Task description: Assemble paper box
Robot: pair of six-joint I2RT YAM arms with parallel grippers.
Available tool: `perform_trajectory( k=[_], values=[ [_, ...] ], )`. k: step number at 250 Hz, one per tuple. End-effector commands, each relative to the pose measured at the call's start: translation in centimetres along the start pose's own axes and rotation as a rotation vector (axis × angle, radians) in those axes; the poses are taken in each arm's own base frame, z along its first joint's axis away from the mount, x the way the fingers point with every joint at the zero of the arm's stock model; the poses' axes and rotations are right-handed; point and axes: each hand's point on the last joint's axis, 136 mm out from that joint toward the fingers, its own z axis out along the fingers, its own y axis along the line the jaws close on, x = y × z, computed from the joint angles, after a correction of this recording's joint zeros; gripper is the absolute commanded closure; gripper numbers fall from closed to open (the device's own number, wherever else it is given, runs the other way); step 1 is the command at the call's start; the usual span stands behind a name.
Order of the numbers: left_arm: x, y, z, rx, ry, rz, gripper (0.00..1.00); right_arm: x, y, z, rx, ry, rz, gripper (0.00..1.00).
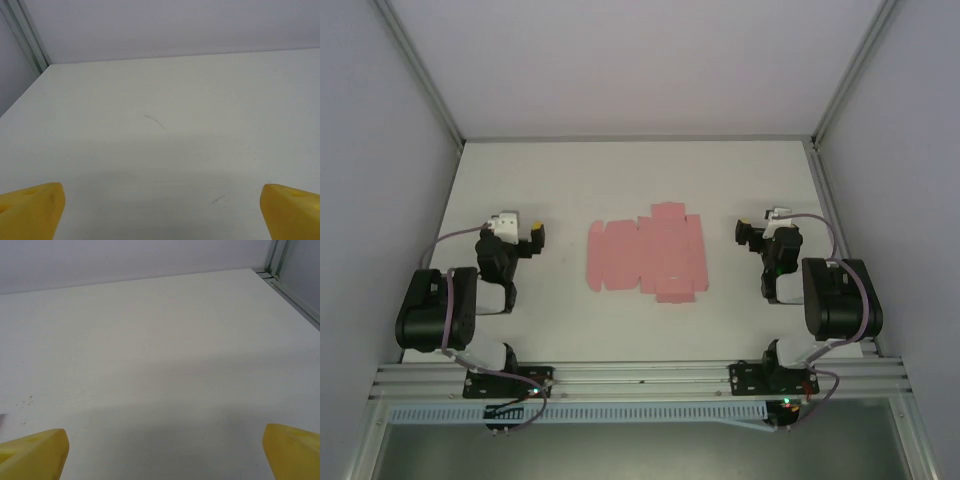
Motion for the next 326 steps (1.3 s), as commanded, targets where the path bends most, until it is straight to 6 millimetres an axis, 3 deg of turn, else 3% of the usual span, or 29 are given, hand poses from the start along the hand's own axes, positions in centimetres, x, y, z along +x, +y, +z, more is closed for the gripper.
perform_trajectory(
  k=[1, 233, 286, 326],
  values=[
    [-1.1, -0.1, 0.2, 0.010, -0.040, 0.025, 0.00, -1.2, 0.0, 0.1, 0.007, -0.032, 0.011, 0.00],
    [-1.2, 0.0, 0.3, 0.005, -0.034, 0.018, 0.00, -1.2, 0.1, 0.0, 0.003, -0.036, 0.012, 0.00],
    [-1.9, -0.2, 0.5, 0.026, -0.022, 0.023, 0.00, -2.3, 0.2, -0.5, 0.000, -0.051, 0.008, 0.00],
    [-4.1, 0.1, -0.2, 0.015, -0.008, 0.006, 0.00, -4.2, 0.3, -1.5, 0.023, -0.043, -0.001, 0.00]
  ],
)
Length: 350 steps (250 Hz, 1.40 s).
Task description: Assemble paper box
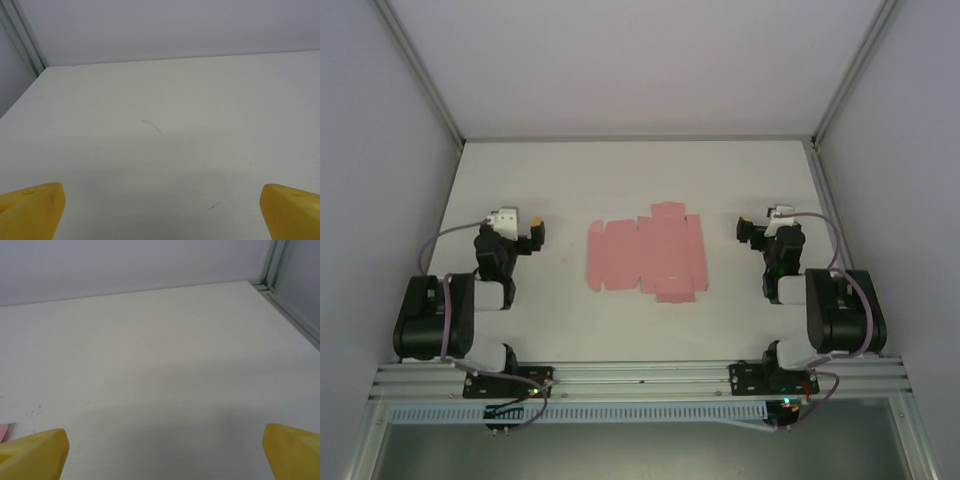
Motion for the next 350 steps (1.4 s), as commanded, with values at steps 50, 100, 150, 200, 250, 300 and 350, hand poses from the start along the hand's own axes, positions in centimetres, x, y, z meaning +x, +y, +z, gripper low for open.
perform_trajectory(
  k=[50, 100, 150, 200, 250, 300, 350],
  values=[
    [-6.1, -2.0, -1.7, 0.097, 0.085, -0.237, 0.00, -4.4, 4.0, -1.8, -0.021, 0.147, 0.011, 0.02],
    [-4.9, -9.2, -2.8, 0.322, 0.304, -0.333, 0.00, -2.2, 10.8, -4.3, -0.171, 0.390, 0.129, 0.21],
    [-1.0, -14.6, -3.2, 0.456, 0.581, -0.392, 0.00, 2.0, 16.1, -5.3, -0.283, 0.610, 0.166, 0.46],
    [2.5, -16.7, -3.8, 0.510, 0.736, -0.447, 0.00, 6.1, 17.2, -3.9, -0.251, 0.720, 0.149, 0.65],
    [4.9, -18.8, -4.0, 0.583, 0.804, -0.475, 0.00, 10.1, 16.2, -3.1, -0.179, 0.800, 0.144, 0.76],
    [7.1, -19.9, -3.7, 0.593, 0.870, -0.476, 0.00, 13.5, 15.0, -4.0, -0.125, 0.872, 0.169, 0.82],
    [6.4, -22.1, -4.2, 0.741, 0.841, -0.537, 0.03, 15.7, 14.6, -4.8, -0.125, 0.909, 0.191, 0.82]
  ],
)
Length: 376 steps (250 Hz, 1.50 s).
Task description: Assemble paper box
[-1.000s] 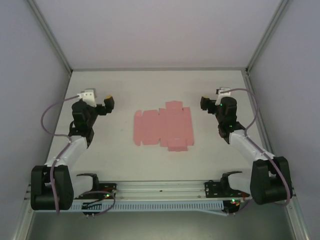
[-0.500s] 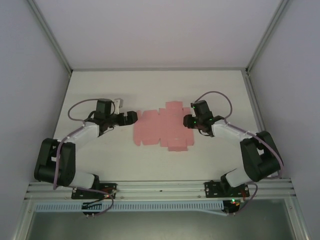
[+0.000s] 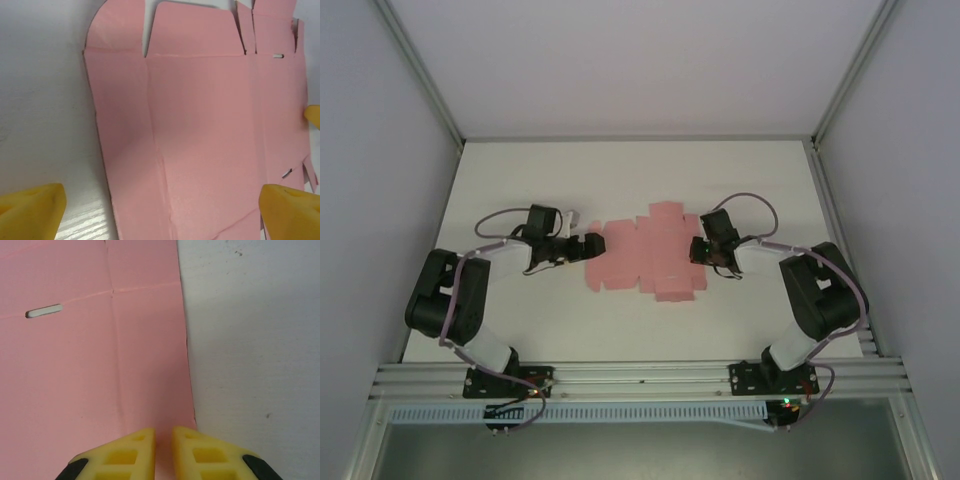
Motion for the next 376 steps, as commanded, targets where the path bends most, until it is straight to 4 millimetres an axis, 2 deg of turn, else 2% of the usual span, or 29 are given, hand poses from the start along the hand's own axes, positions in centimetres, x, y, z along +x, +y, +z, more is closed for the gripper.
perform_trajectory(
  k=[1, 42, 97, 134, 157, 205, 253, 297, 335, 359, 376],
  values=[
    [0.9, -2.8, 1.2, 0.175, 0.035, 0.014, 0.04, 4.7, -2.6, 1.3, 0.068, 0.130, 0.043, 0.83],
    [0.9, -4.4, 1.5, 0.224, 0.037, 0.048, 0.09, 5.2, -2.5, 1.3, 0.046, 0.134, 0.054, 0.85],
    [0.2, -5.3, 1.2, 0.258, 0.000, 0.051, 0.33, 5.3, -2.5, 0.8, 0.029, 0.114, 0.061, 0.85],
    [-0.4, -7.5, -0.5, 0.369, -0.079, 0.095, 0.34, 5.1, -2.2, 0.3, 0.005, 0.097, 0.051, 0.85],
    [-0.6, -9.0, -1.7, 0.446, -0.125, 0.125, 0.31, 4.9, -2.1, 0.2, -0.009, 0.083, 0.059, 0.85],
    [-1.1, -11.9, -4.2, 0.583, -0.215, 0.197, 0.31, 4.3, -1.0, 0.1, -0.090, 0.042, 0.076, 0.84],
    [-1.4, -14.0, -3.6, 0.632, -0.211, 0.226, 0.31, 3.8, -0.2, -0.1, -0.136, 0.018, 0.069, 0.84],
    [-2.4, -14.4, -2.1, 0.593, -0.209, 0.208, 0.31, 3.6, -0.2, -0.6, -0.140, -0.009, 0.062, 0.83],
    [-2.4, -15.0, -1.3, 0.563, -0.187, 0.227, 0.42, 3.7, -0.7, -0.8, -0.119, -0.011, 0.063, 0.83],
    [-2.3, -13.5, -0.8, 0.449, -0.173, 0.219, 0.56, 3.6, -1.1, -1.1, -0.099, -0.024, 0.061, 0.81],
    [-2.2, -11.4, -0.3, 0.304, -0.158, 0.219, 0.65, 3.2, -1.7, -1.5, -0.064, -0.041, 0.065, 0.76]
  ],
)
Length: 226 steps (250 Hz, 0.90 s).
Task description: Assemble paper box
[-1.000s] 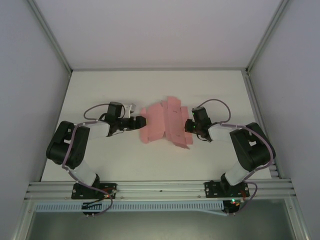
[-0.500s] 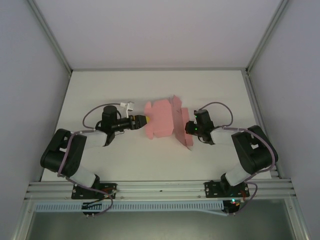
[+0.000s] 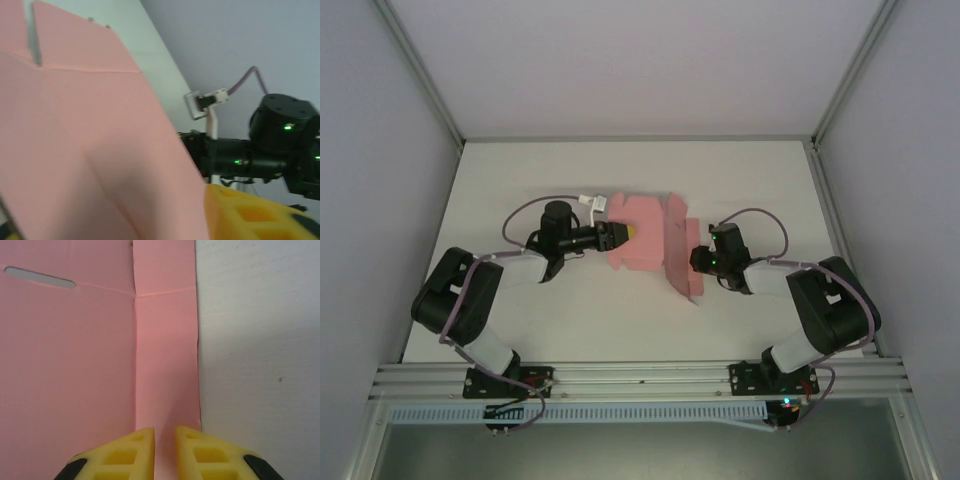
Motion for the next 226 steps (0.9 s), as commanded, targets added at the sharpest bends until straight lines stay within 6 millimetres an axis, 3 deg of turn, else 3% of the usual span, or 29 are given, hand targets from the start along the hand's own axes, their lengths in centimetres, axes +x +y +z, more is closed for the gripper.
perform_trajectory(
  k=[1, 13, 40, 54, 70, 105, 135, 150, 186, 226],
  values=[
    [0.5, 2.6, -0.9, -0.214, 0.043, 0.026, 0.66, 1.6, -2.1, -0.8, 0.095, 0.040, 0.020, 0.76],
    [0.7, 3.4, -1.4, -0.288, 0.066, 0.053, 0.72, 1.3, -2.2, -1.3, 0.104, 0.035, 0.020, 0.74],
    [0.4, 3.4, -2.7, -0.351, 0.061, 0.102, 1.00, -0.6, -1.3, -3.2, 0.104, -0.011, 0.000, 0.70],
    [0.0, 2.6, -3.1, -0.342, 0.053, 0.138, 1.00, -1.6, -0.4, -4.6, 0.085, -0.043, -0.017, 0.66],
    [-0.8, 1.2, -3.6, -0.310, 0.029, 0.192, 1.00, -2.8, 0.6, -6.5, 0.059, -0.088, -0.030, 0.55],
    [-3.7, -4.0, -5.0, -0.203, -0.058, 0.360, 1.00, -5.0, 2.2, -10.3, -0.023, -0.207, -0.055, 0.31],
    [-6.2, -8.8, -7.0, -0.129, -0.156, 0.482, 1.00, -6.3, 3.2, -12.6, -0.146, -0.294, -0.043, 0.14],
    [-7.2, -11.2, -8.3, -0.095, -0.207, 0.521, 1.00, -6.8, 4.0, -13.4, -0.238, -0.325, -0.036, 0.01],
    [-8.4, -16.6, -11.3, 0.016, -0.311, 0.586, 1.00, -8.1, 6.6, -15.5, -0.433, -0.415, -0.073, 0.00],
    [-8.5, -20.3, -13.8, 0.111, -0.377, 0.608, 1.00, -8.9, 10.0, -17.4, -0.617, -0.446, -0.156, 0.01]
  ],
)
